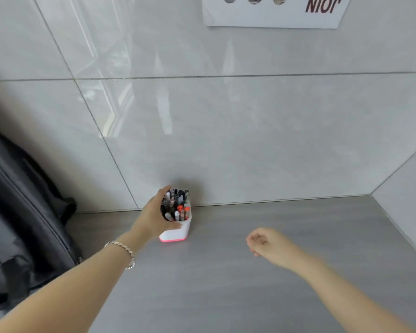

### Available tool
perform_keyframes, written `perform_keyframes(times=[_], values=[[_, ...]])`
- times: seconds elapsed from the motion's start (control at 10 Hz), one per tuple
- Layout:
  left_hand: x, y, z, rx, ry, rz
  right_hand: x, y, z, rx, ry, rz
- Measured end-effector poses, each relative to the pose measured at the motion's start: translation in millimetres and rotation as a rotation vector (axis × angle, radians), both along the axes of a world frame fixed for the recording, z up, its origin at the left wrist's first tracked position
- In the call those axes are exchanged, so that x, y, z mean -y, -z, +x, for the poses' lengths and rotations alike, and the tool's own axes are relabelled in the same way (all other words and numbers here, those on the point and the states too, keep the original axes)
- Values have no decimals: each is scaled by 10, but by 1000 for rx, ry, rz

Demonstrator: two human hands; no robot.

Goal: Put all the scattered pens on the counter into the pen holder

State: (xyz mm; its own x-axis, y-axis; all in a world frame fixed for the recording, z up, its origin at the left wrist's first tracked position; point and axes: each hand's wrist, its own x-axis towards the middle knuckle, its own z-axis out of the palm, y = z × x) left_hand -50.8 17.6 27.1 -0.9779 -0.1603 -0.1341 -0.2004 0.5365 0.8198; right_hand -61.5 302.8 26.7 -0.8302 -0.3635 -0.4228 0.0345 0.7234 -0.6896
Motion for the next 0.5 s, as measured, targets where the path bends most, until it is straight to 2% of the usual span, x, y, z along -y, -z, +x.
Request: perform_keyframes(times=[0.1, 0.3, 0.4, 0.5], values=[[170, 34, 16, 38, 18, 40, 38, -8, 60, -45, -88, 129], [245, -12, 133, 122, 2, -76, 18, -146, 79, -87, -197, 262], [88, -57, 232, 60, -112, -252, -26, -207, 45, -95, -205, 303], [-221, -209, 305, -59, -87, -475, -83, -270, 14, -116, -241, 358]])
